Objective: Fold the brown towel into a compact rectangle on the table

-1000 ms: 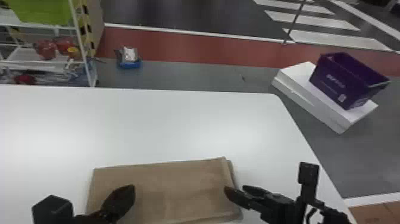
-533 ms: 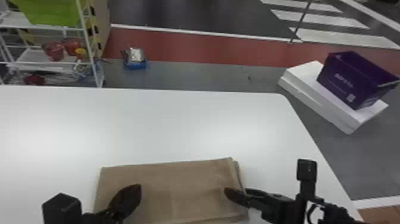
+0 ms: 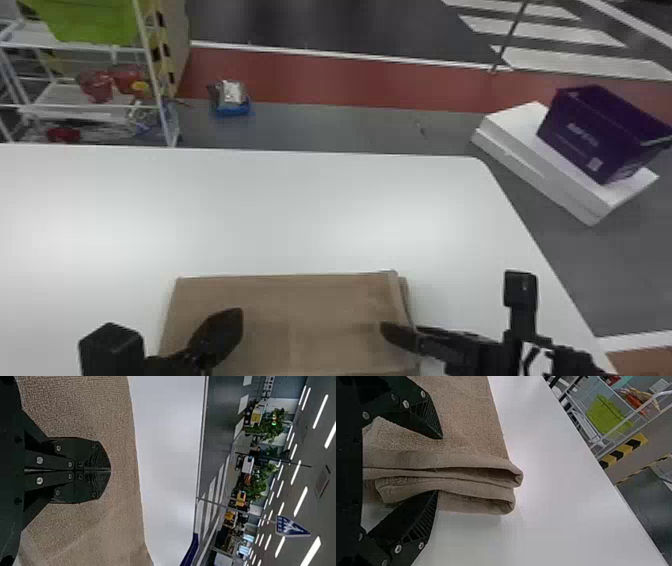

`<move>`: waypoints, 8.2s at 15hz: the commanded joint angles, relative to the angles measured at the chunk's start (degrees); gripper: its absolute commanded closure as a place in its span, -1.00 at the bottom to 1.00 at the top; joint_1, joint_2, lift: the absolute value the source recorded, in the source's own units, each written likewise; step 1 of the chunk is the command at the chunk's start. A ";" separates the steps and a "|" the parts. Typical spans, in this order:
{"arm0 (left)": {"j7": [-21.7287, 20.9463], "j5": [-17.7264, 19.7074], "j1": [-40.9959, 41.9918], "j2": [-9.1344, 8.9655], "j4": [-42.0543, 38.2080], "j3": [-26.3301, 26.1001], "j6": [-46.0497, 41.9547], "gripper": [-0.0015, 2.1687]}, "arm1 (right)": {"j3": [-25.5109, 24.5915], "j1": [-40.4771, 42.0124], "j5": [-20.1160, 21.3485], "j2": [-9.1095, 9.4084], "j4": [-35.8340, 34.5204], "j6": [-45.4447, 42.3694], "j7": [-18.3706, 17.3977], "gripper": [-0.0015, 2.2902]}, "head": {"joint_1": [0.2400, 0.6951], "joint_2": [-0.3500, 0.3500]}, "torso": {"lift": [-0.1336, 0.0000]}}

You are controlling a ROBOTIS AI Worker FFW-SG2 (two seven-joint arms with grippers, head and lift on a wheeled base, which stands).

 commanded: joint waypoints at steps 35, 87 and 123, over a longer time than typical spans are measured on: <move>-0.62 0.26 0.09 0.88 0.37 -0.64 -0.88 0.61 | 9.41 -11.38 14.66 0.05 -4.01 21.43 -10.90 -0.66 | 1.00 -0.61 | -0.84; -0.80 -1.23 -1.06 0.79 0.46 1.20 4.57 0.61 | 8.18 -14.01 -11.88 0.05 -16.32 21.43 -14.50 0.05 | 1.00 -0.11 | -0.84; -0.97 -0.97 0.53 1.23 1.25 -2.49 1.93 0.61 | 32.17 -16.30 -10.83 0.05 0.20 5.50 -18.72 0.05 | 1.00 0.46 | -0.84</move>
